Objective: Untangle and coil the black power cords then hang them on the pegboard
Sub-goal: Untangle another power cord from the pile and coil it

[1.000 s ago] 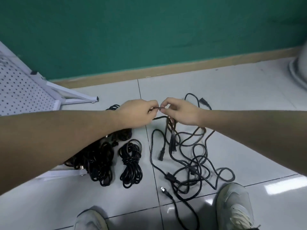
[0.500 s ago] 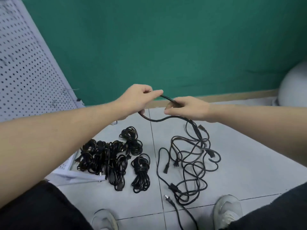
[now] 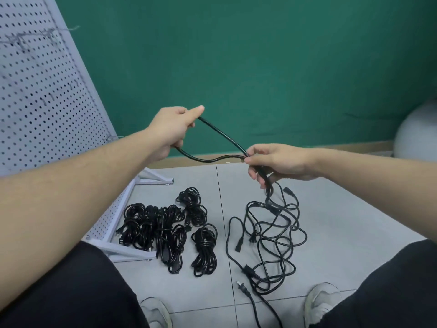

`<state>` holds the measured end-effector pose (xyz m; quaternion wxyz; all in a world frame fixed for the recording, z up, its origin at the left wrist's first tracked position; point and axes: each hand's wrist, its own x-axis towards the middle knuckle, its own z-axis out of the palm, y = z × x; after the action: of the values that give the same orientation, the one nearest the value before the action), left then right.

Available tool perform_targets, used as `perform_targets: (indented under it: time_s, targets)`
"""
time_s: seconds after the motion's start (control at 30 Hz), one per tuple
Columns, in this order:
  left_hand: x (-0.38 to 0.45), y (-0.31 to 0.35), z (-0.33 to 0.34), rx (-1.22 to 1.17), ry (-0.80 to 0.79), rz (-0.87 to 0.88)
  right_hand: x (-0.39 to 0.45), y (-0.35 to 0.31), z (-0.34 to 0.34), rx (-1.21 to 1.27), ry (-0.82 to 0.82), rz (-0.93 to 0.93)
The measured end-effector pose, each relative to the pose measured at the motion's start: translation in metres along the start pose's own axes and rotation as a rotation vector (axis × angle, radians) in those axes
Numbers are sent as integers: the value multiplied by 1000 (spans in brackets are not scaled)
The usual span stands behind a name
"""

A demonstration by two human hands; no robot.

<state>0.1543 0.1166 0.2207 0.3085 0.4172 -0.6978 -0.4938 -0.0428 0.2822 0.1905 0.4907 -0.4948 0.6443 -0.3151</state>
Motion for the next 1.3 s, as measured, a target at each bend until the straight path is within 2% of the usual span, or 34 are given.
perform_targets:
  time_s: [0.17,0.23,0.3,0.37,0.43,0.5,0.53,0.7,0.83,0.9,1.0,1.13,1.2,1.3]
  targets:
    - [-3,-14,14,37,206,-16,8,-1,4,162,187,-19]
    - [-7,-14,22,-26,310,-23,10,-8,5,273,213,-37]
    - [-12,-14,30,-67,334,-60,10,-16,6,363,232,-53]
    - [-19,-15,39,-129,247,-164,13,-22,6,443,265,-72]
    - [-28,-14,50,-197,-10,-275,16,-24,7,510,296,-90]
    - [-38,-16,67,-183,-295,-242,19,-25,9,525,316,-105]
    - [-41,-17,75,-183,-358,-203,21,-24,9,495,329,-105]
    - [-42,-19,93,-214,-275,-135,22,-23,9,219,429,-76]
    - [-38,-18,95,-242,-294,-85,27,-18,-1,177,538,-78]
    - [-35,-19,96,-257,-241,-108,29,-13,-7,215,607,-56]
    - [-27,-26,95,-182,-182,-95,28,-5,-20,407,668,-85]
    - [-18,-29,87,-278,-181,-106,25,6,-29,585,642,-127]
    - [-14,-31,81,-328,-153,-134,27,12,-35,500,717,-134]
    - [-2,-42,63,-198,-78,-137,18,20,-51,-15,813,-150]
